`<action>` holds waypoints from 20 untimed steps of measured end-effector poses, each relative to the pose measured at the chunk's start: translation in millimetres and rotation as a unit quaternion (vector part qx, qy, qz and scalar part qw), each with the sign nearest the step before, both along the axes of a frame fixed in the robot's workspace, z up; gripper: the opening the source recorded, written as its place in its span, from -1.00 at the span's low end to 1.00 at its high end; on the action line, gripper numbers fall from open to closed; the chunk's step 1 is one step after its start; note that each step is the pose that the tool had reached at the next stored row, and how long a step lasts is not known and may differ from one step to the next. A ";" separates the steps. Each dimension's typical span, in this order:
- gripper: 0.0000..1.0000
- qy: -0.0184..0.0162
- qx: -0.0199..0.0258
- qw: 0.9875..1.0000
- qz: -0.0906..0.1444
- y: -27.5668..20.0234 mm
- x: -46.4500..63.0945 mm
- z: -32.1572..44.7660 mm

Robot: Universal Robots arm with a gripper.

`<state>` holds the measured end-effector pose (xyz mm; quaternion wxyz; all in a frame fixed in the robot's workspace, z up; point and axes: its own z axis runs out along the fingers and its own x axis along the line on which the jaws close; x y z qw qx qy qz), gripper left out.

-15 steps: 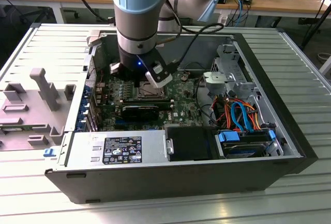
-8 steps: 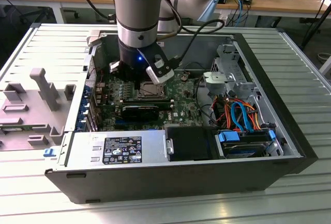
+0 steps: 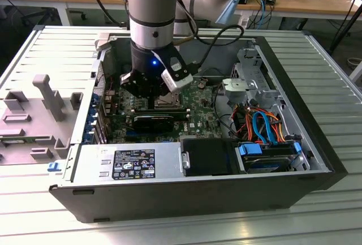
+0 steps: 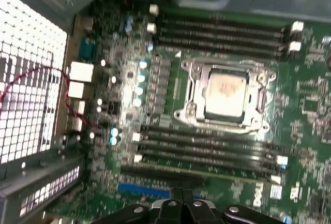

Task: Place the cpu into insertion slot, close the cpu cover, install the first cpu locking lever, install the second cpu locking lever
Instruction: 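Install the second cpu locking lever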

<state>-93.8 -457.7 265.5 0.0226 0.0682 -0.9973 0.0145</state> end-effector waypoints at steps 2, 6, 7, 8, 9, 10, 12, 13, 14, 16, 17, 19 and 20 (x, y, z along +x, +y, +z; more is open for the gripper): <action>-0.79 0.000 -0.020 1.000 -0.015 -0.1 0.0 -0.6; -0.79 0.001 -0.020 0.998 -0.056 -0.1 -0.1 -3.2; -0.79 0.001 -0.020 0.998 -0.056 0.0 0.0 -3.4; -0.79 0.001 -0.020 0.998 -0.056 2.1 6.0 -3.9; -0.79 0.002 -0.020 0.998 -0.056 3.6 9.5 -4.3; -0.79 0.003 -0.020 0.998 -0.056 5.4 12.6 -4.7; -0.79 0.005 -0.020 0.998 -0.056 18.3 25.5 -8.4; -0.79 0.007 -0.020 0.998 -0.056 24.1 32.5 -10.8; -0.79 0.008 -0.020 0.998 -0.056 28.2 38.9 -12.8; -0.79 0.010 -0.020 0.998 -0.056 33.3 48.4 -16.1; -0.79 0.012 -0.020 0.998 -0.056 37.0 55.4 -18.6; -0.79 0.014 -0.021 0.998 -0.056 43.9 67.0 -23.3; -0.79 0.014 -0.020 0.998 -0.056 46.6 70.9 -25.1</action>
